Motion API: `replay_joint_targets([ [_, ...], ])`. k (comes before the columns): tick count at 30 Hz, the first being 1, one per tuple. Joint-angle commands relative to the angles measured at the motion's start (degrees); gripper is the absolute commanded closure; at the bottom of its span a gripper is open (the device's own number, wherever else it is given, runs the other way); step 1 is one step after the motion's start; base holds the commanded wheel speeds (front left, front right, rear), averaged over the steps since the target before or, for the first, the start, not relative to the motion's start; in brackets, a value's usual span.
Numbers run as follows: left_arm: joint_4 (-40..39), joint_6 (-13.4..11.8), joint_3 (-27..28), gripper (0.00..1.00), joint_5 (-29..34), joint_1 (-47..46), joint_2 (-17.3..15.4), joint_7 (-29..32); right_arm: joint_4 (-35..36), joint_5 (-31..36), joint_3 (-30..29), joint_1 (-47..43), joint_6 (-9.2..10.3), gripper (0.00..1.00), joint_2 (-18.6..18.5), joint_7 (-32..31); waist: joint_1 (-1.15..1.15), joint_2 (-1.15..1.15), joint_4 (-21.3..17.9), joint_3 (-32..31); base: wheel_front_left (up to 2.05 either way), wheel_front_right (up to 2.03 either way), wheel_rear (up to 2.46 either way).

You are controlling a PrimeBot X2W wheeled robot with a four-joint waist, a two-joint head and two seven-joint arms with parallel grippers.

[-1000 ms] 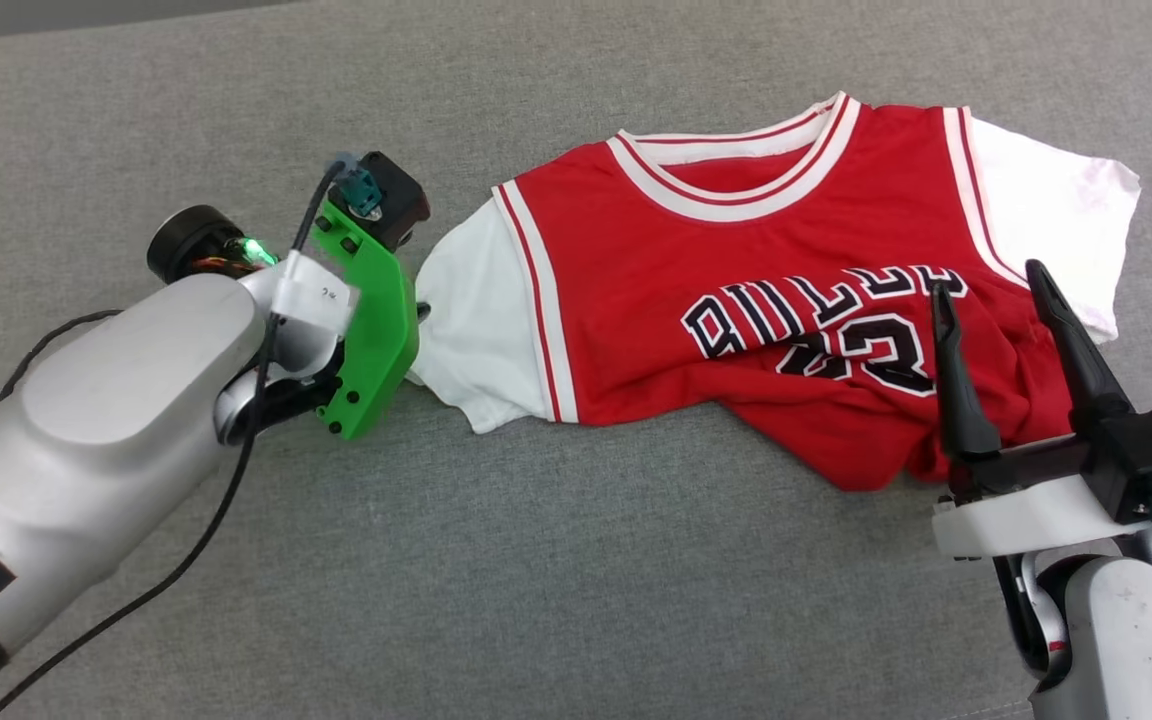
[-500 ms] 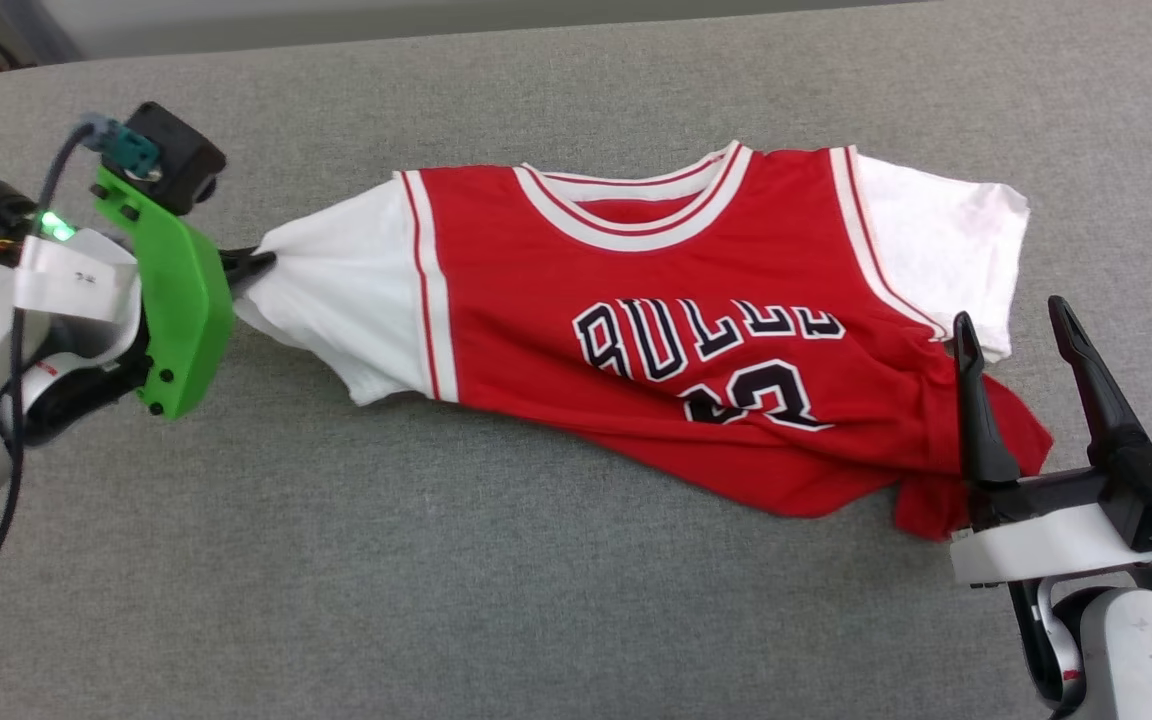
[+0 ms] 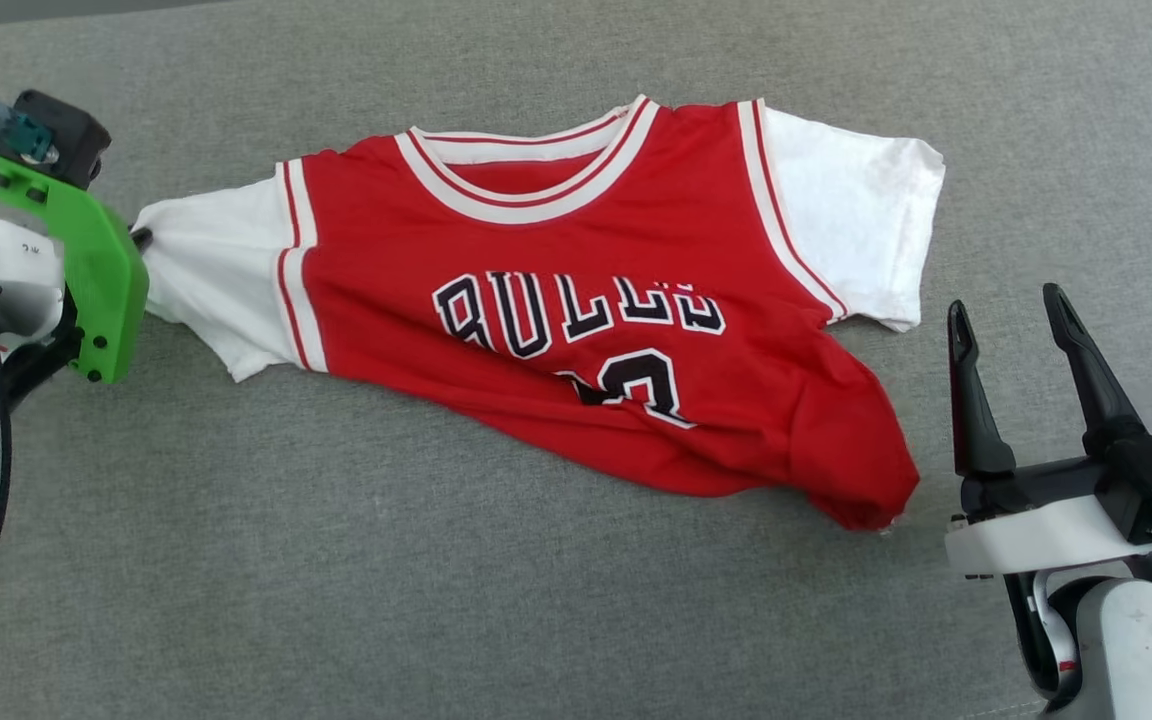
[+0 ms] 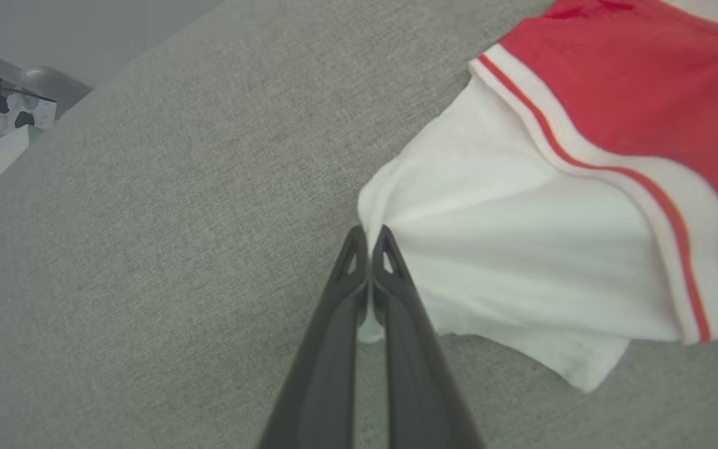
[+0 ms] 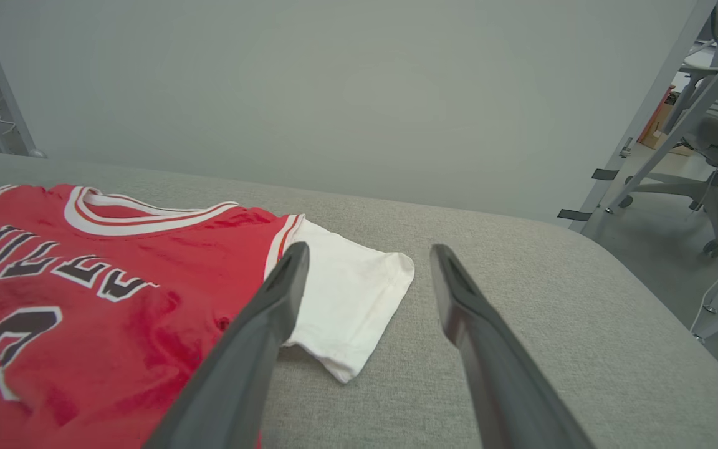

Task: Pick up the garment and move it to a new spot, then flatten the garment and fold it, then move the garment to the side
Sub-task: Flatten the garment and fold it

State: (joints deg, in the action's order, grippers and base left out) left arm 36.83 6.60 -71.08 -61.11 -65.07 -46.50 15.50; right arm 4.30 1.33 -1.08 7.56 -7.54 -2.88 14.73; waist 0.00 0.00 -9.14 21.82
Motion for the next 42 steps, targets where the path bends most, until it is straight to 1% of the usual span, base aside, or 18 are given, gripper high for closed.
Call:
replay_joint_targets([
  [1,2.56,0.22,-0.33,1.0,1.24,1.5,0.87,-1.35,-0.16,0.0,0.01,1.29,0.05,0.0,0.0,0.27,0.0,0.0,-0.9,0.71,0.0,0.0,0.0],
  [6,9.76,0.68,-0.78,1.0,0.95,4.3,3.93,-4.47,-0.57,0.16,-0.37,1.82,0.05,0.0,-0.1,0.27,0.0,0.0,-1.18,0.31,0.0,0.0,0.0],
  [7,10.78,0.74,-0.81,0.38,0.95,4.62,4.57,-5.85,-0.68,0.12,-0.56,1.8,0.05,0.0,-0.18,0.27,0.0,0.0,-1.06,-0.04,0.0,0.0,0.0],
  [8,11.37,0.78,-0.75,0.0,1.25,4.67,5.06,-7.95,-0.72,0.09,-0.79,1.76,0.05,0.0,-0.24,0.27,0.0,0.0,-0.9,-0.41,0.0,0.0,0.0],
  [13,13.94,0.84,0.48,0.0,2.73,5.36,6.66,-21.6,-0.38,-0.62,-2.93,2.04,0.05,0.0,-1.38,0.27,0.0,0.0,-0.08,-2.91,0.0,0.0,0.0],
  [15,14.35,0.71,1.57,0.0,2.62,5.86,7.03,-26.21,-0.13,-0.7,-3.86,2.55,0.05,0.0,-2.74,0.27,0.0,0.0,0.43,-3.9,0.0,0.0,0.0],
  [16,14.24,0.13,2.21,0.0,2.87,5.94,7.15,-28.05,0.2,-0.93,-4.36,3.25,0.05,0.0,-3.76,0.27,0.0,0.0,0.77,-4.37,0.0,0.0,0.0],
  [18,13.18,-1.51,3.67,0.0,3.81,6.13,7.27,-29.9,1.12,-1.23,-5.18,4.65,0.05,0.0,-5.57,0.27,0.0,0.0,1.48,-5.17,0.0,0.0,0.0],
  [20,10.92,-3.33,5.73,0.0,5.14,6.41,7.05,-30.39,1.44,-1.65,-5.72,6.33,0.05,0.0,-7.81,0.27,0.0,0.0,2.26,-5.76,0.0,0.0,0.0],
  [24,1.03,-8.3,14.51,0.0,9.72,9.13,5.22,-30.46,-0.57,-4.65,-4.77,11.26,0.05,0.0,-13.47,0.19,0.0,0.0,3.54,-6.24,0.0,0.0,0.0],
  [27,-6.61,-11.9,20.71,0.0,13.66,13.78,4.16,-30.48,-3.18,-9.63,-3.13,15.44,0.05,0.0,-16.86,-2.04,0.0,0.0,4.47,-6.31,0.0,0.0,0.0],
  [31,-16.0,-16.12,28.81,0.0,18.41,20.61,4.12,-30.48,-6.67,-16.84,0.99,21.52,0.05,0.0,-22.03,-8.35,0.0,0.0,6.07,-5.44,0.0,0.0,0.0],
  [34,-21.98,-18.75,34.69,0.0,22.25,25.77,5.21,-30.48,-10.01,-21.41,5.13,26.38,0.05,0.0,-26.32,-15.0,0.0,0.0,7.38,-4.62,0.0,0.0,0.0],
  [37,-26.01,-19.85,39.37,0.0,25.62,30.13,6.84,-30.49,-13.48,-25.35,9.37,29.85,0.05,0.0,-30.23,-22.22,0.0,0.0,8.77,-3.85,0.0,0.0,0.0],
  [42,-31.29,-20.37,47.23,0.0,30.97,36.74,11.47,-30.49,-18.73,-33.77,16.73,33.53,0.05,0.0,-36.33,-36.82,0.0,0.0,11.18,-2.49,0.0,0.0,0.0],
])
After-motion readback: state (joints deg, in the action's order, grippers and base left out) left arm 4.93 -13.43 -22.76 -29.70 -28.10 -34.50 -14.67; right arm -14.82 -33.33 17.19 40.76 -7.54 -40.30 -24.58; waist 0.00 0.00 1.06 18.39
